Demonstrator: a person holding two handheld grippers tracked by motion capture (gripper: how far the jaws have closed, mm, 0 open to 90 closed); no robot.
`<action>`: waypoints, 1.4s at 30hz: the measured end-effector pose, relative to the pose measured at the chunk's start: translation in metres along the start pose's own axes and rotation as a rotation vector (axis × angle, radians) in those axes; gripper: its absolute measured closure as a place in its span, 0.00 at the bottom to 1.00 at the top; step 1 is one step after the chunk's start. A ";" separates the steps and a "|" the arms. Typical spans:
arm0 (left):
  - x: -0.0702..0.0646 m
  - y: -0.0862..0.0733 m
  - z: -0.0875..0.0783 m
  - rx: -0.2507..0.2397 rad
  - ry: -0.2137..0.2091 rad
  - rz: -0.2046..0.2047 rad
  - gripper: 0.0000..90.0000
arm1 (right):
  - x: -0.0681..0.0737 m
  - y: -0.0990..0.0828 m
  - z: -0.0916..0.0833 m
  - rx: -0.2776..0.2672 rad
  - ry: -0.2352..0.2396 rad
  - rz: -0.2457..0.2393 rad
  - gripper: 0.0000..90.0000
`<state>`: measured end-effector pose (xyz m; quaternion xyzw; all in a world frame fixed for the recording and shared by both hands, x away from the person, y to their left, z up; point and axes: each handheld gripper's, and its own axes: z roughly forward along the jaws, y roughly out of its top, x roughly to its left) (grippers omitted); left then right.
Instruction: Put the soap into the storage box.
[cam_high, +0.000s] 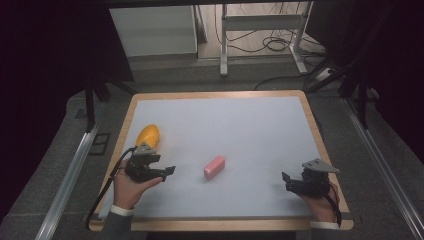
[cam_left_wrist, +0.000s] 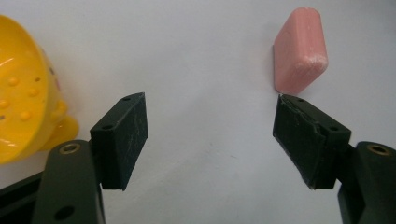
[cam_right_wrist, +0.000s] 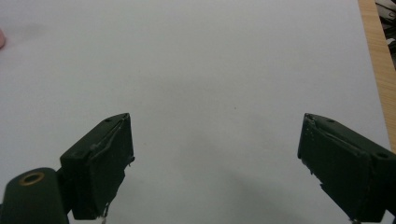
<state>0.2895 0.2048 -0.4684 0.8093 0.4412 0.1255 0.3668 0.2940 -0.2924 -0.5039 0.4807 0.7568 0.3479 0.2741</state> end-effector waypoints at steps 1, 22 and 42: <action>-0.001 0.001 0.002 0.006 0.002 0.003 0.30 | 0.000 0.000 0.000 0.001 0.001 -0.001 0.11; -0.037 0.014 0.033 0.055 -0.082 0.056 0.30 | 0.006 0.005 -0.003 -0.021 0.058 0.011 0.12; -0.060 0.034 0.051 0.106 -0.113 0.105 0.30 | 0.004 0.002 -0.001 -0.011 0.042 0.008 0.12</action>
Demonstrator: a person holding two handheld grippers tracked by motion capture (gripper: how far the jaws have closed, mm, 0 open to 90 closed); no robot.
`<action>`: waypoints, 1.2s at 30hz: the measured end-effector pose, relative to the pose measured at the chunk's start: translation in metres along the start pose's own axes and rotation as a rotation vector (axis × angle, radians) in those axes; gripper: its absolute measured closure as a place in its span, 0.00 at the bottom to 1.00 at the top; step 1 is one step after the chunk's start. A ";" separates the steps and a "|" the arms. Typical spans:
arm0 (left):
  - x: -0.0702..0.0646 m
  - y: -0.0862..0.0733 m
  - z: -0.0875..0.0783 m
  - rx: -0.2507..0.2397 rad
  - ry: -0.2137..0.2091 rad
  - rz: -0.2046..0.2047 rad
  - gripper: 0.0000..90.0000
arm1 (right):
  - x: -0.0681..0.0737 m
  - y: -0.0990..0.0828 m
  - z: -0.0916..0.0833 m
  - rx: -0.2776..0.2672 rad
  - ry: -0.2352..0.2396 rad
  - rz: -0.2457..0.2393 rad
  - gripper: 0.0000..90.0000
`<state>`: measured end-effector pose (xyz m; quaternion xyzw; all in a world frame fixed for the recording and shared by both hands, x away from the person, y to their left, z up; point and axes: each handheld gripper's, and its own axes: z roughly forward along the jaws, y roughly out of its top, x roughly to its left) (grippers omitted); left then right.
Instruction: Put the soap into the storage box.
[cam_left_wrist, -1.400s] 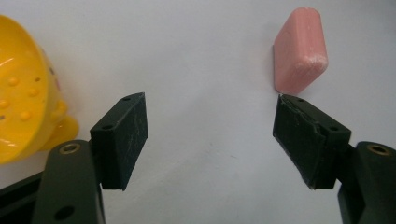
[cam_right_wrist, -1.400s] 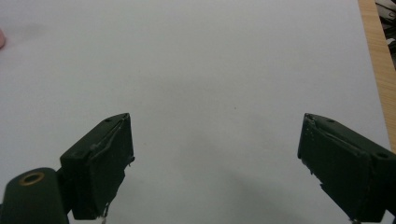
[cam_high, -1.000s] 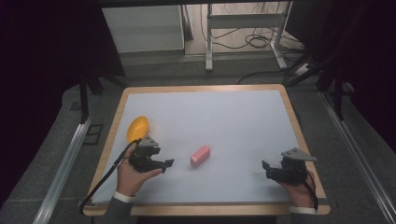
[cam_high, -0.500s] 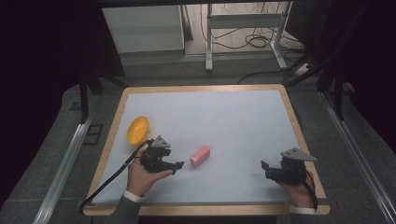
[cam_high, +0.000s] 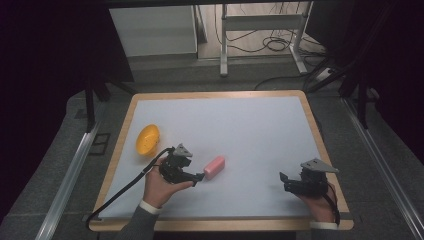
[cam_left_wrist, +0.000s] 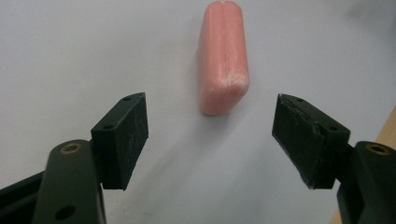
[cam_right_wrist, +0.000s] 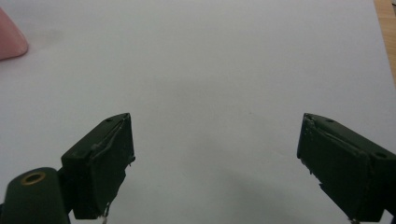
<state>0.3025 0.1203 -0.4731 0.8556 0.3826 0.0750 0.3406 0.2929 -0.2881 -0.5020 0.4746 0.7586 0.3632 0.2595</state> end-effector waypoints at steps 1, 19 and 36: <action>-0.001 0.002 0.001 0.000 -0.002 0.002 0.31 | 0.000 0.000 0.000 0.000 0.001 0.001 0.12; -0.008 0.030 0.020 0.055 -0.019 0.033 0.36 | -0.001 -0.002 0.003 0.018 -0.027 -0.008 0.12; -0.016 0.057 0.052 0.143 -0.010 0.058 0.40 | -0.002 -0.004 0.006 0.035 -0.046 -0.012 0.12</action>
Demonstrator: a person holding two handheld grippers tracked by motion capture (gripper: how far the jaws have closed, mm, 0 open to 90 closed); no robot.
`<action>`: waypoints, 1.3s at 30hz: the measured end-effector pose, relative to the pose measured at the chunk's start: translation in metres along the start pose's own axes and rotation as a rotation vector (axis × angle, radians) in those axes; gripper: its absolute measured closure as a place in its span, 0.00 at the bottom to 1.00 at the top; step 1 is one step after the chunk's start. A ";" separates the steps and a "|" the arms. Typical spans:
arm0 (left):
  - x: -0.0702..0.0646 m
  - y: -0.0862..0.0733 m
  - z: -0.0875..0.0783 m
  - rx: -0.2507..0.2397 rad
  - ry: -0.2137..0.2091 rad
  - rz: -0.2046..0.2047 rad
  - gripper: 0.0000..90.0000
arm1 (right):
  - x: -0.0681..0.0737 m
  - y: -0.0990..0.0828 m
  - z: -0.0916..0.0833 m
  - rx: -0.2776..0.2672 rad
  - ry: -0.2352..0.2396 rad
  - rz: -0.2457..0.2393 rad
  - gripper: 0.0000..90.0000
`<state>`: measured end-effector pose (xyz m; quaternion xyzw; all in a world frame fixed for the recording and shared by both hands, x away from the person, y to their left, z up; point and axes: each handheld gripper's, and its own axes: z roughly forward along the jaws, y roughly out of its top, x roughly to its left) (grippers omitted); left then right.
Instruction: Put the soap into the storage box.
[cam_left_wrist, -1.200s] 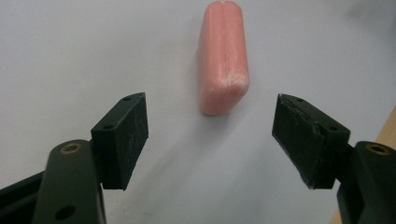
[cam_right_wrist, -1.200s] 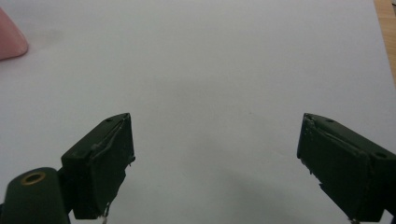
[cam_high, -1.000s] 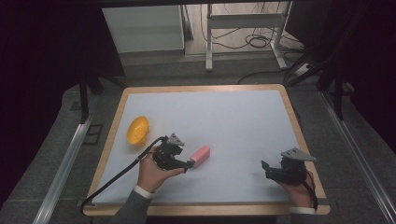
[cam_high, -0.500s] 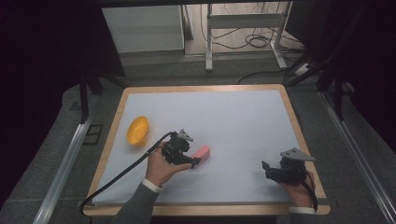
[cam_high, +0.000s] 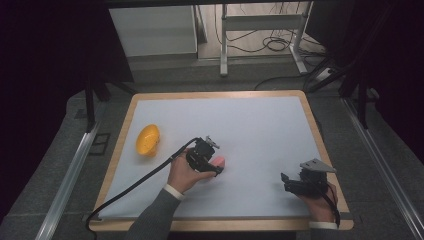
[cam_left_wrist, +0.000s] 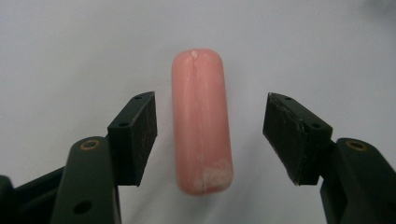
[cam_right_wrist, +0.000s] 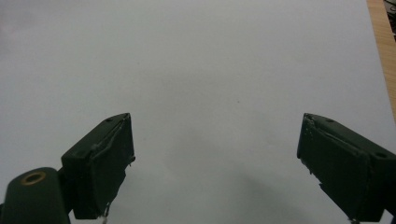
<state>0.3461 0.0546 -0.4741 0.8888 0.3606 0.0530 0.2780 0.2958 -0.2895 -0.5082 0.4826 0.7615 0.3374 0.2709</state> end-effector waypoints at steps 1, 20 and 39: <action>0.000 0.001 0.001 -0.001 -0.001 -0.003 0.41 | 0.000 0.000 0.000 -0.001 0.001 0.001 0.12; 0.003 -0.001 0.027 0.069 0.030 -0.023 0.63 | 0.000 -0.002 0.004 0.015 -0.012 -0.005 0.12; 0.004 -0.004 0.019 0.034 0.033 -0.017 0.67 | 0.001 -0.001 0.003 0.014 -0.013 -0.006 0.12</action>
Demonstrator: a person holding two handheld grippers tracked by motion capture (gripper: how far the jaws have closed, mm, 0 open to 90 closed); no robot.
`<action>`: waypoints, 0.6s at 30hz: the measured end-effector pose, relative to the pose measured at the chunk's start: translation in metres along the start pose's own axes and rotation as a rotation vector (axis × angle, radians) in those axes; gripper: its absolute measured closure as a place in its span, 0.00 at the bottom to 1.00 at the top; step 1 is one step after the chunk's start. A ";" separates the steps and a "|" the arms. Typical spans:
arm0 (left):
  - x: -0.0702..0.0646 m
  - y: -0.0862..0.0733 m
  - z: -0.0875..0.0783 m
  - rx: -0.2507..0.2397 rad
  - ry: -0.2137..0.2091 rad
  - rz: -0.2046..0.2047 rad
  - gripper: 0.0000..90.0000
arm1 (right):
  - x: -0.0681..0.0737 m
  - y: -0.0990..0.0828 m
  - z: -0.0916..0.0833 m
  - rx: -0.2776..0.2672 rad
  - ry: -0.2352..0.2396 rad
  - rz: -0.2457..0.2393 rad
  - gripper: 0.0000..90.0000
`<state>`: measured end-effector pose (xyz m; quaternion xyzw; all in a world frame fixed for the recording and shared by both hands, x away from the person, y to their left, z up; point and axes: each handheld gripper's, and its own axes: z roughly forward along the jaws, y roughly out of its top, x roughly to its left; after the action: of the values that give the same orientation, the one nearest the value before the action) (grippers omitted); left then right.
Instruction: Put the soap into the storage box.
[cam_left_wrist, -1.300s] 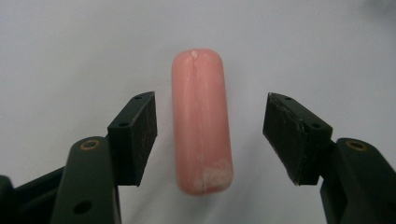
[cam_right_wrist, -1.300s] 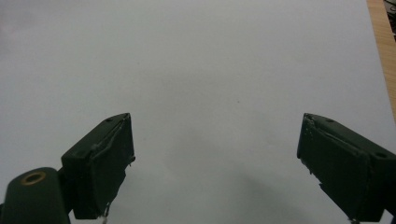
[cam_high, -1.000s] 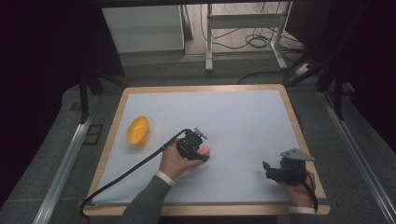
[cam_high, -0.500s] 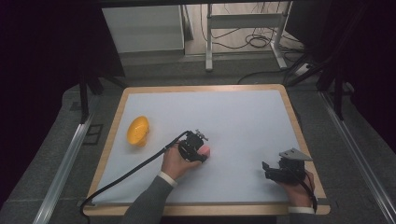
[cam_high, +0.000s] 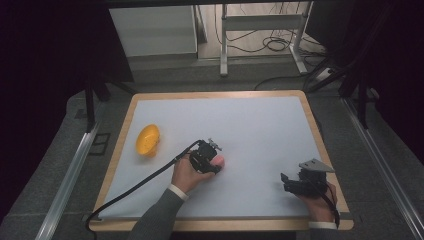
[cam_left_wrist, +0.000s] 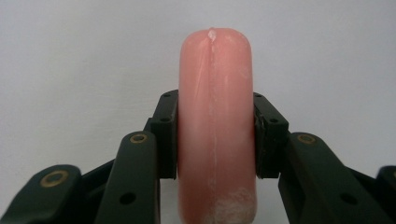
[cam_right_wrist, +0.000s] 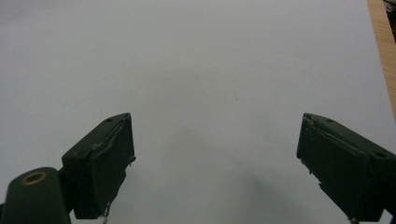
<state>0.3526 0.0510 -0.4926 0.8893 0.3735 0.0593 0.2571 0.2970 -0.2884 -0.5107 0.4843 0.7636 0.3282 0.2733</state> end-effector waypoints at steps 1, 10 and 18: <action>0.001 0.000 -0.002 -0.005 -0.001 -0.004 0.67 | 0.000 0.000 0.000 -0.002 0.000 0.001 0.12; 0.008 -0.005 -0.017 -0.033 0.023 -0.019 0.67 | 0.000 0.000 0.000 0.001 -0.002 0.004 0.12; 0.013 -0.010 -0.026 -0.049 0.039 -0.032 0.67 | -0.001 0.000 0.000 0.002 -0.004 0.008 0.12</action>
<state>0.3481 0.0768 -0.4761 0.8754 0.3908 0.0818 0.2725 0.2970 -0.2895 -0.5108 0.4883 0.7614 0.3274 0.2731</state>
